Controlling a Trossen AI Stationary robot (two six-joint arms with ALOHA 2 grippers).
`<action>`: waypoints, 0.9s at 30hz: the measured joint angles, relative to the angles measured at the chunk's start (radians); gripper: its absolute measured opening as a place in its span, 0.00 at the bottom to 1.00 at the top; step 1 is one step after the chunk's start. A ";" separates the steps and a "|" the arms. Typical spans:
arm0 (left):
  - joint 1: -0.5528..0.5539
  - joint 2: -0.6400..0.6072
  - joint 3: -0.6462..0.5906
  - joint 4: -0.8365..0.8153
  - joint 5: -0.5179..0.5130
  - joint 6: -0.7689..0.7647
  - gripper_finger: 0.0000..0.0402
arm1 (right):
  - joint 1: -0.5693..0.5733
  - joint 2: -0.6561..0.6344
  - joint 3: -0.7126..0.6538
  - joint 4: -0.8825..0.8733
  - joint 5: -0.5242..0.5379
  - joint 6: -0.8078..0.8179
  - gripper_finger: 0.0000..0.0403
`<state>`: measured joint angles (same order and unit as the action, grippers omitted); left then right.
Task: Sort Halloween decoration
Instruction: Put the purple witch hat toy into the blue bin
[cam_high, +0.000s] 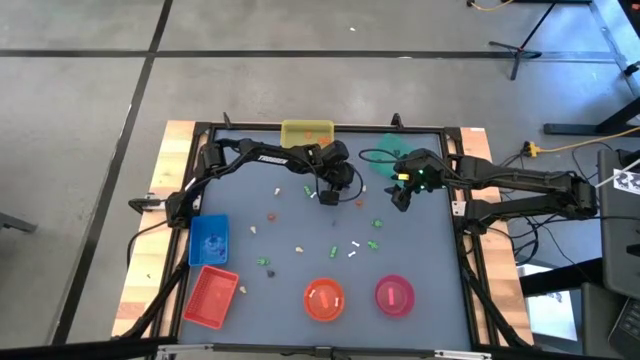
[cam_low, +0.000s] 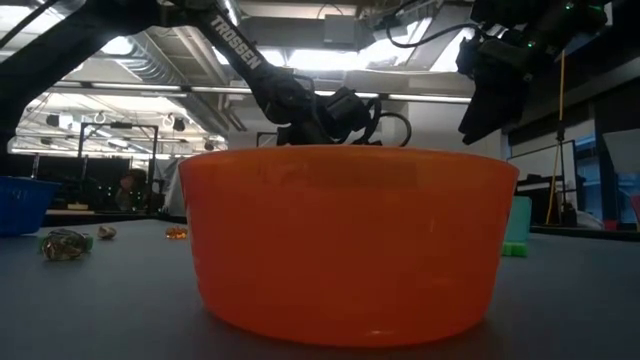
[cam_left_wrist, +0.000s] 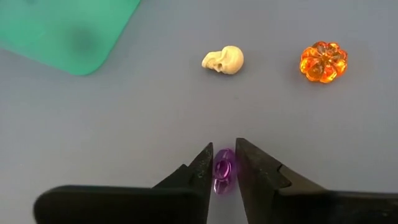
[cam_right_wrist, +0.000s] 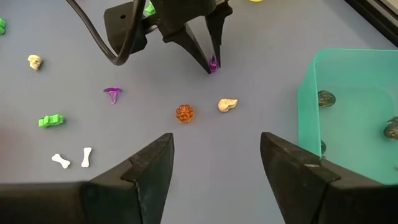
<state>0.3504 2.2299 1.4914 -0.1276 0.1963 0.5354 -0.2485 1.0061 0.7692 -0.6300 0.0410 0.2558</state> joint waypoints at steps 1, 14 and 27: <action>0.000 0.000 0.000 0.000 0.000 0.000 0.13 | 0.000 0.000 0.000 0.000 0.000 0.000 0.59; 0.000 0.000 0.000 0.002 0.000 0.000 0.01 | 0.000 0.000 0.000 0.000 0.000 0.000 0.59; 0.000 -0.001 0.000 0.005 -0.003 -0.032 0.00 | 0.000 0.000 0.000 0.000 0.000 0.000 0.59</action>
<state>0.3504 2.2288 1.4914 -0.1224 0.1928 0.5031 -0.2485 1.0061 0.7692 -0.6304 0.0410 0.2559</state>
